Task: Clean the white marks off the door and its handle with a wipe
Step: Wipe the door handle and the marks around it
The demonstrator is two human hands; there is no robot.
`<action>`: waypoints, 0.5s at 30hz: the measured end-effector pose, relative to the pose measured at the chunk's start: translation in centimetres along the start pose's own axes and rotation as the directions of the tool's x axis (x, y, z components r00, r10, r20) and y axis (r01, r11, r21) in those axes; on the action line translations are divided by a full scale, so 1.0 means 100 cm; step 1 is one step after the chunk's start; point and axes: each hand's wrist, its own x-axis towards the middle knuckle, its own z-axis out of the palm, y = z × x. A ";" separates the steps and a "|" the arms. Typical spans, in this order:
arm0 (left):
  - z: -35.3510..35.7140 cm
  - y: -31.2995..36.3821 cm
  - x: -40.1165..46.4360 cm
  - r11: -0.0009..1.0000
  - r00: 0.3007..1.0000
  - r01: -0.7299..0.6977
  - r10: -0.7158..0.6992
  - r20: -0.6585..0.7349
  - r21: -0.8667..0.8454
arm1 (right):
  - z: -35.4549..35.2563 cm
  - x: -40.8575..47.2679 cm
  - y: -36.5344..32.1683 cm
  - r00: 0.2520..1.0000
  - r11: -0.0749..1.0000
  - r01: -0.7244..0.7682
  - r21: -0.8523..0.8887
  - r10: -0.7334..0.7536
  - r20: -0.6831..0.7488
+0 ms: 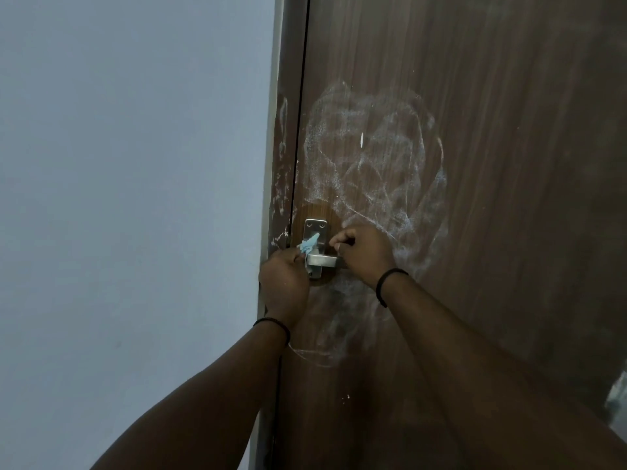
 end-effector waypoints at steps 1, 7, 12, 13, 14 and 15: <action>0.000 -0.002 -0.002 0.999 0.999 -0.049 0.049 -0.003 0.023 | -0.003 -0.001 0.002 1.000 1.000 -0.002 -0.002 0.002 -0.011; 0.001 -0.015 -0.014 0.981 0.982 -0.185 0.184 0.035 0.051 | -0.004 -0.012 -0.004 0.999 1.000 0.013 0.003 -0.013 -0.046; -0.002 -0.020 -0.016 0.987 0.987 -0.157 0.158 -0.027 0.038 | -0.005 -0.025 -0.009 0.998 1.000 0.022 0.003 -0.022 -0.065; -0.004 -0.021 -0.016 0.989 0.988 -0.149 0.150 -0.026 0.024 | -0.006 -0.029 -0.010 0.998 1.000 0.029 -0.006 -0.030 -0.056; -0.006 -0.020 -0.016 0.987 0.987 -0.160 0.160 -0.011 -0.001 | -0.006 -0.032 -0.010 0.998 0.999 0.050 -0.012 -0.050 -0.034; -0.009 -0.018 -0.016 0.983 0.983 -0.182 0.182 0.017 -0.037 | -0.005 -0.036 -0.012 0.996 0.996 0.089 -0.013 -0.088 0.002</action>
